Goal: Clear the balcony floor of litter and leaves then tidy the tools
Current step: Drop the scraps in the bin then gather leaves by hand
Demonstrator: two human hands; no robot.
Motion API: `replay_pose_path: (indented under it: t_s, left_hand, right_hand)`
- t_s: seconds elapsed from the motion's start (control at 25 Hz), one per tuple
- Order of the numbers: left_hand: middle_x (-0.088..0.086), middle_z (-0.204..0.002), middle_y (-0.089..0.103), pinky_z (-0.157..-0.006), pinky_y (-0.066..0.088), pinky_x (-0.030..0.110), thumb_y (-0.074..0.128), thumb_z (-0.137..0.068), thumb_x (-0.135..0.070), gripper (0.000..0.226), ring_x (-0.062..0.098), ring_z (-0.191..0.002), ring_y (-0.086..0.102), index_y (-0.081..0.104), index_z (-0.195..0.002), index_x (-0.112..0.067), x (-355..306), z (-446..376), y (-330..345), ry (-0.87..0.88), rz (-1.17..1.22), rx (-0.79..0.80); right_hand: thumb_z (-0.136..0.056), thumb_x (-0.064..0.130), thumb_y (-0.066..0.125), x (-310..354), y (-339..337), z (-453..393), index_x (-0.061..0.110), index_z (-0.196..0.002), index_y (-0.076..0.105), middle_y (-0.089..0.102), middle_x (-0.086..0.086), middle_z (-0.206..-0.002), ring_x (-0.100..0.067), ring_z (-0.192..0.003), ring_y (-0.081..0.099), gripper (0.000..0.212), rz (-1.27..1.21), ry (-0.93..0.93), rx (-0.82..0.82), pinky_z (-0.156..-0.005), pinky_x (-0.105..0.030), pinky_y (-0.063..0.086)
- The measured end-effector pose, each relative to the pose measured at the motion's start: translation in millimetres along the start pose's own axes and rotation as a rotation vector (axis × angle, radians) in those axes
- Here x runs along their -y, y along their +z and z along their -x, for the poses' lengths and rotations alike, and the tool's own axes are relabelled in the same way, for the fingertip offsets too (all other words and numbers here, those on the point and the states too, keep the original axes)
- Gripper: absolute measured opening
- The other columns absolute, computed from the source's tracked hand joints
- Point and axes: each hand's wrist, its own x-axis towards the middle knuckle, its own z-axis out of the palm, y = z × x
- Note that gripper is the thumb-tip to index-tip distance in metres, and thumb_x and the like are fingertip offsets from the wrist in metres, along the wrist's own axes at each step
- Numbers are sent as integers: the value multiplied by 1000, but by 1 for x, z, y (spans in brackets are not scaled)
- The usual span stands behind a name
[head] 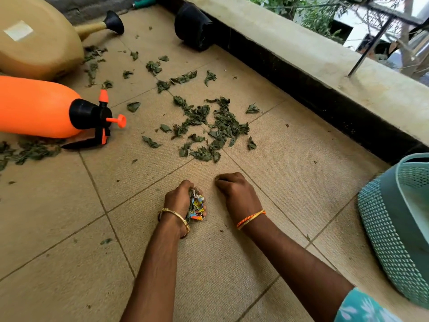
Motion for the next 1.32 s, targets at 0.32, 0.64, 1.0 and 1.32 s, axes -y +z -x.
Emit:
replay_pose_path:
  t_s: [0.32, 0.64, 1.0, 1.32]
  left_hand:
    - [11, -61, 64, -49, 45, 25, 44, -96, -43, 47, 24, -48, 58, 69, -91, -4, 7, 3, 6, 16, -153, 146]
    - [8, -51, 59, -38, 42, 20, 41, -98, -34, 43, 22, -38, 54, 63, -77, -4, -4, 7, 12, 22, -75, 134]
    - [5, -47, 61, -34, 37, 13, 29, -103, -33, 55, 13, -30, 47, 61, -73, 1, -24, 4, -9, 46, 99, 133]
    - [2, -40, 48, -34, 36, 12, 35, -99, -16, 29, 11, -29, 46, 56, -80, -8, -30, 8, -23, 42, 98, 64]
  right_hand:
    - [-82, -5, 62, 27, -32, -5, 13, -90, 73, 72, -1, -86, 5, -68, 62, 23, -521, 342, -86, -62, -6, 48]
    - [-87, 12, 62, 29, -40, -14, 21, -109, 59, 70, 6, -90, -17, -91, 62, 25, -412, 161, 9, -78, -29, 49]
    - [-76, 55, 66, -35, -22, -57, 14, -142, 31, 23, -16, -150, -33, -138, 20, 85, -96, 583, 5, -114, -45, 25]
    - [-90, 28, 58, 20, 15, -85, 14, -134, 45, 33, -14, -142, -32, -130, 29, 48, 11, 236, -40, -106, -42, 36]
